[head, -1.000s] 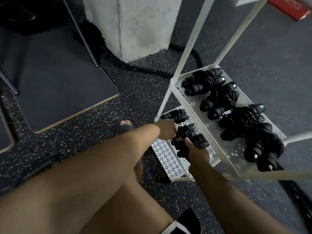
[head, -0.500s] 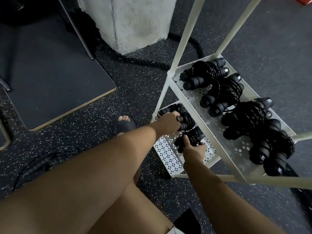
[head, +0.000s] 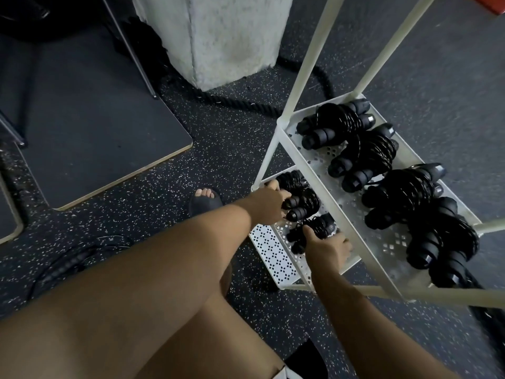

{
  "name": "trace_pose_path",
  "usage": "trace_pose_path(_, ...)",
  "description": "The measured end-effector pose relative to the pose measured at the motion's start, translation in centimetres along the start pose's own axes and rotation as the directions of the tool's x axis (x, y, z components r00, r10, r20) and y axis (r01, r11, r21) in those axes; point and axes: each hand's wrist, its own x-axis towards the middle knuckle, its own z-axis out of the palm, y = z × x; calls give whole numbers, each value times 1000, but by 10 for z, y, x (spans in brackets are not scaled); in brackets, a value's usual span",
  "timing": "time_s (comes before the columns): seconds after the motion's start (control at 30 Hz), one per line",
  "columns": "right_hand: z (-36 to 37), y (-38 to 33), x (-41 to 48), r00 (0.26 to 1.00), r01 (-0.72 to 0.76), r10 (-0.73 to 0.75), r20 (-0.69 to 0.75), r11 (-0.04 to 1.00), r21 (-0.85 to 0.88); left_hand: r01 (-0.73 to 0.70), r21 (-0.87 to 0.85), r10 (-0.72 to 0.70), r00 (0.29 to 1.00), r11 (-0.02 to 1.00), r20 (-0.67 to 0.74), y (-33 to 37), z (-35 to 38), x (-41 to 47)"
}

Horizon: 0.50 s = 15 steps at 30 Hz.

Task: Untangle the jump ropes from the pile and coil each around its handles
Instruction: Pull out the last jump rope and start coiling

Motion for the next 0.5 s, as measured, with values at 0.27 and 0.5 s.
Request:
trace_pose_path(0.27, 50, -2, 14, 825, 563, -565, 20, 817, -126, 79, -354, -102, 994, 932, -48, -72, -38, -68)
trace_pose_path(0.5, 155, -71, -27, 680, 633, -581, 448, 773, 41, 198, -690, -432, 883, 696, -182, -213, -29, -203)
